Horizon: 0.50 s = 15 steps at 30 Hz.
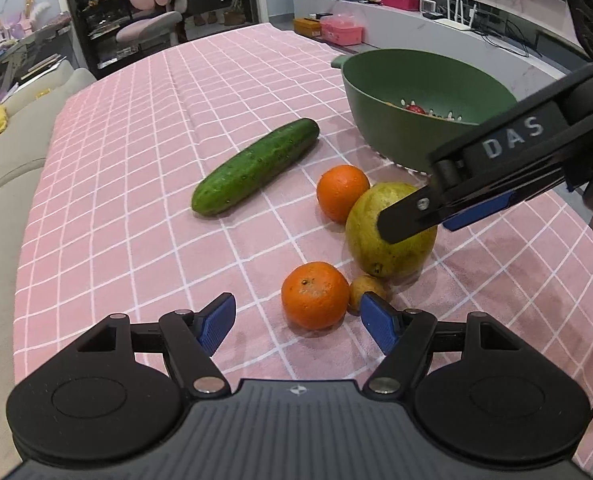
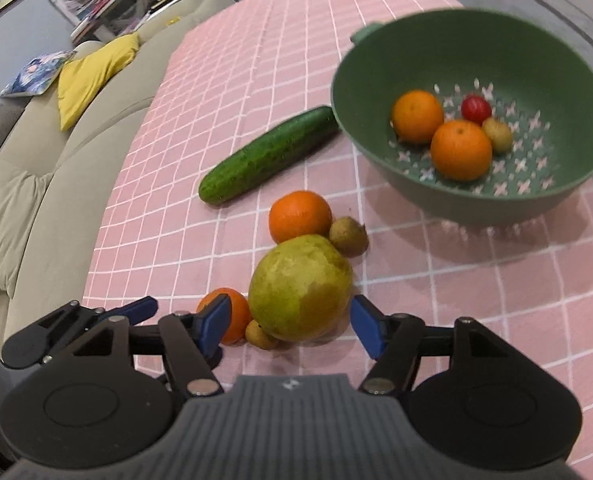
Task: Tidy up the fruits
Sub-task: 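Grasp the large green pear with the right tool while the left tool grasps an orange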
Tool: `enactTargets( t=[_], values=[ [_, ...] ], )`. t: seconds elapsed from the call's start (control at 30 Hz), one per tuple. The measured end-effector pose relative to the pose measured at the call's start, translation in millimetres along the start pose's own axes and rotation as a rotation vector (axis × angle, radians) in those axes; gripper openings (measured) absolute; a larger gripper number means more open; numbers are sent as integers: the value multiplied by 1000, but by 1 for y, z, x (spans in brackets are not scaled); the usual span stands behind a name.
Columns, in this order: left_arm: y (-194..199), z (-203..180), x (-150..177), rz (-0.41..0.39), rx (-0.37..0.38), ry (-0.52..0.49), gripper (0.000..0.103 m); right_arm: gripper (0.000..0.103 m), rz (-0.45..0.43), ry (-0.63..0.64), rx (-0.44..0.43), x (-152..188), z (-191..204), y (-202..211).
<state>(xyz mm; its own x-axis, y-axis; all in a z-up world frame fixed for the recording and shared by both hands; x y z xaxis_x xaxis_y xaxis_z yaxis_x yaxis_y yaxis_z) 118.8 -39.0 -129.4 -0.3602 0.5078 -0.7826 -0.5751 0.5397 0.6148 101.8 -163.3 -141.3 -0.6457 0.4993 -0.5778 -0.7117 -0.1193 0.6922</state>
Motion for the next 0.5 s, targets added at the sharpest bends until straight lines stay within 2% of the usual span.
enactTargets(
  t=[0.27,0.5],
  values=[
    [-9,-2,2,10,43,5,78,66,-3,-43,22,-1,-3,-15],
    [-15,3,1,9,70,59,75,65,11,-58,31,0,-9,-29]
  ],
)
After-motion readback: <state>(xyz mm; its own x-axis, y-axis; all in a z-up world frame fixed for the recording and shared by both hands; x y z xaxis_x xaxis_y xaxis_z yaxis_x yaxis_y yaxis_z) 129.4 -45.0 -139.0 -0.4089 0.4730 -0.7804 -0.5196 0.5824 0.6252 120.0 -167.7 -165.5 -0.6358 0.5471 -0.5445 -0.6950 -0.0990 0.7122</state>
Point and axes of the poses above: each gripper's, at about its wrist camera, not at the fingertips, and y roughly against the way its jaws point, z to its left, x to its underside, the point moved 6 cm from there along -y, roughly the way its jaws point, and after that the axes turned 14 degrees about -z, right-handed, at the moved point
